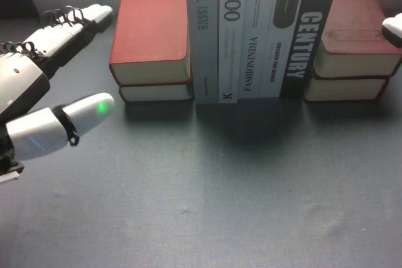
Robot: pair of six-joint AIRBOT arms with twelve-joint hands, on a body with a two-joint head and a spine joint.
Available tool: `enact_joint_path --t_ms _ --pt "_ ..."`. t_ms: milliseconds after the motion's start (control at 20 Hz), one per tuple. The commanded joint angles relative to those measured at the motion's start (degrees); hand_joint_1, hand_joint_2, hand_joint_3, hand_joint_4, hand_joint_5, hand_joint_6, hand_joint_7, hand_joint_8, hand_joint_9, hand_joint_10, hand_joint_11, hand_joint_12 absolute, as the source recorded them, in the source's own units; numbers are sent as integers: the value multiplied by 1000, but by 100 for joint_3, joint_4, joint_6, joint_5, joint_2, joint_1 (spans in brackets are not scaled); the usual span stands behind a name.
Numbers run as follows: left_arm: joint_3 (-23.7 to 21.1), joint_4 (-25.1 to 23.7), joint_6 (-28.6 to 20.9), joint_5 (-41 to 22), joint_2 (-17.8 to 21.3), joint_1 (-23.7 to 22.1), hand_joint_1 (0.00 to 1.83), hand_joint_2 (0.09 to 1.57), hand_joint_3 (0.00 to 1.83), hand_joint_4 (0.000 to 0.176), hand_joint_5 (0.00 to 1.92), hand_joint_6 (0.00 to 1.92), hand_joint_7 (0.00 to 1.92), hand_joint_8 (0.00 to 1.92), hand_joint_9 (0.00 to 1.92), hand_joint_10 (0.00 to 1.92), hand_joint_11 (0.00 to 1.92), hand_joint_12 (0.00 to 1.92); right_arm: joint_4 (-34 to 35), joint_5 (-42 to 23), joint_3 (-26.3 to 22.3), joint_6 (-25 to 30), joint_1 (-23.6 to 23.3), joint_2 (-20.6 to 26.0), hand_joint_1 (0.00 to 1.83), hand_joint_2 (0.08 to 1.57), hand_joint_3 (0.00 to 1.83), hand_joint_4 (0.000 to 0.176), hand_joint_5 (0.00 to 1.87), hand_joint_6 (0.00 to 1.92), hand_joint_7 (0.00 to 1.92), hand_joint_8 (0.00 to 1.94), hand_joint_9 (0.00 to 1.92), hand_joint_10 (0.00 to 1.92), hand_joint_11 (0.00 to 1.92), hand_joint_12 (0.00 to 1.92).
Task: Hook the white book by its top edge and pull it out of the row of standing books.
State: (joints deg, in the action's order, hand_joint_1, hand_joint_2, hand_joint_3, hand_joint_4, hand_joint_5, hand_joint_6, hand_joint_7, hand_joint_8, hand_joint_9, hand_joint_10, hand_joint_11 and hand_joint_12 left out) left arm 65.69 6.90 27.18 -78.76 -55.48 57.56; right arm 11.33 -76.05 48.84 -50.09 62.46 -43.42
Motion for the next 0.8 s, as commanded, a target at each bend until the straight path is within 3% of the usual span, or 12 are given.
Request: enact_joint_path --t_ms 0,100,150,200,300,400,450,700,750 --pt "26 44 -20 -678 -13 -25 244 1362 11 0 0 0 0 0 0 0 0 0 25 -727 28 19 -58 33 512 1396 48 0 0 0 0 0 0 0 0 0" --pt "31 40 -22 -670 -17 -25 176 1367 9 23 0 0 0 0 0 0 0 0 25 -727 32 19 -58 31 521 1408 31 0 0 0 0 0 0 0 0 0" --pt "34 40 -24 -668 -22 -26 232 1364 4 21 0 0 0 0 0 0 0 0 26 -727 33 19 -58 31 536 1401 22 0 0 0 0 0 0 0 0 0" --pt "37 40 -27 -667 -27 -26 291 1363 1 6 0 0 0 0 0 0 0 0 29 -727 33 19 -58 30 528 1405 20 0 0 0 0 0 0 0 0 0" --pt "40 36 -31 -659 -27 -24 255 1370 3 18 0 0 0 0 0 0 0 0 34 -729 39 19 -78 31 420 1432 24 0 0 0 0 0 0 0 0 0" --pt "51 36 -31 -652 -28 -22 229 1373 3 17 0 0 0 0 0 0 0 0 17 -729 76 9 -182 32 510 1444 17 0 0 0 0 0 0 0 0 0" --pt "59 36 -31 -645 -29 -24 253 1374 2 1 0 0 0 0 0 0 0 0 -13 -727 103 -26 -283 32 545 1440 11 0 0 0 0 0 0 0 0 0" --pt "82 52 -33 -623 -34 -19 297 1370 0 0 0 0 0 0 0 0 0 0 -201 -147 343 -412 -1279 -115 453 1462 8 0 0 0 0 0 0 0 0 0" --pt "84 52 -34 -618 -35 -18 298 1366 0 0 0 0 0 0 0 0 0 0 -213 -8 421 -446 -1487 -179 333 1465 9 0 0 0 0 0 0 0 0 0"
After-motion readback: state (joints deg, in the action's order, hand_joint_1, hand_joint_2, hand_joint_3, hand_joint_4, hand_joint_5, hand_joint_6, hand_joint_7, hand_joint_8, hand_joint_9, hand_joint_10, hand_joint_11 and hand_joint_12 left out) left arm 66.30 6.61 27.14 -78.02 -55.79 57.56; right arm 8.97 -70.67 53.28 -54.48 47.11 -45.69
